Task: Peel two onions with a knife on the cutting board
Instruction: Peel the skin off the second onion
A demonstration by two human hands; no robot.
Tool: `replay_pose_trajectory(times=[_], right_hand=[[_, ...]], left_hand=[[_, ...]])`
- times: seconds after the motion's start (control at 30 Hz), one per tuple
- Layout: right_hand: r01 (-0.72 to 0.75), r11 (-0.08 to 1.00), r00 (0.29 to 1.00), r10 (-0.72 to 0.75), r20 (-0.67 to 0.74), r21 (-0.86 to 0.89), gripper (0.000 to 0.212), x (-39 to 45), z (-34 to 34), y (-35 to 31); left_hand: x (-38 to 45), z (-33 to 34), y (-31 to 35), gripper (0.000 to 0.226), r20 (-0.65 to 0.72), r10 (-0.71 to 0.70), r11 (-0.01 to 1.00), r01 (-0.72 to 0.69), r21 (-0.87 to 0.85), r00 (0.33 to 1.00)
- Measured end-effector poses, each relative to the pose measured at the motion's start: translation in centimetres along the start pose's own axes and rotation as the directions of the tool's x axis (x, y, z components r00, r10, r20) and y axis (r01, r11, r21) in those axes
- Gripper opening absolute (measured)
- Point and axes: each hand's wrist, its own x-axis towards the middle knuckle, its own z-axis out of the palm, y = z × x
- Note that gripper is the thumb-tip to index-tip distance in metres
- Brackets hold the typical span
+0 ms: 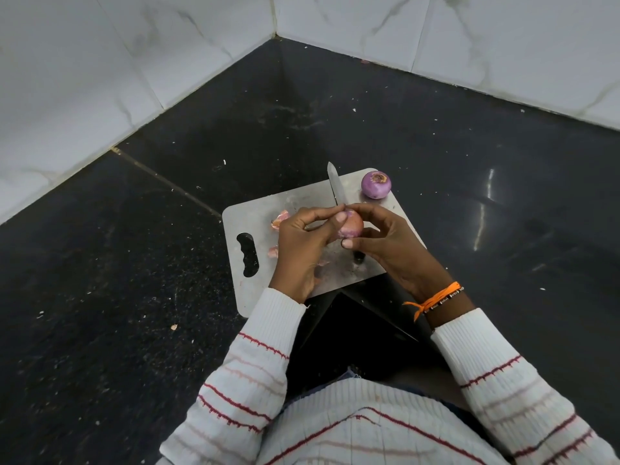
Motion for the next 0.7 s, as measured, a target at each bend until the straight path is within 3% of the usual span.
replay_pose_trajectory(times=[0.13,0.3,0.53,0.7], right_hand=[[-0.007,1.000,0.999,0.007,0.035,0.020,0.054,0.2,-0.3,-0.1],[-0.081,0.974,0.992,0.058,0.114,0.210,0.049,0.3,-0.5,-0.7],[-0.138,0.961,0.990,0.123,0.075,0.242,0.026,0.5,-0.8,-1.0],[-0.198,0.948,0.979,0.177,0.104,0.250,0.022,0.6,-0.7,-1.0]], left_hand=[[0.5,0.4,-0.2,0.010,-0.026,0.048,0.999,-0.047,0.022,0.999],[1.5,0.3,-0.3,0.015,-0.158,0.000,0.999,-0.006,-0.038,0.987],[1.4,0.3,0.2,0.023,0.125,0.036,0.995,-0.048,0.091,0.991],[1.5,0.6,0.0,0.023,0.069,0.082,0.995,-0.086,0.053,0.994]])
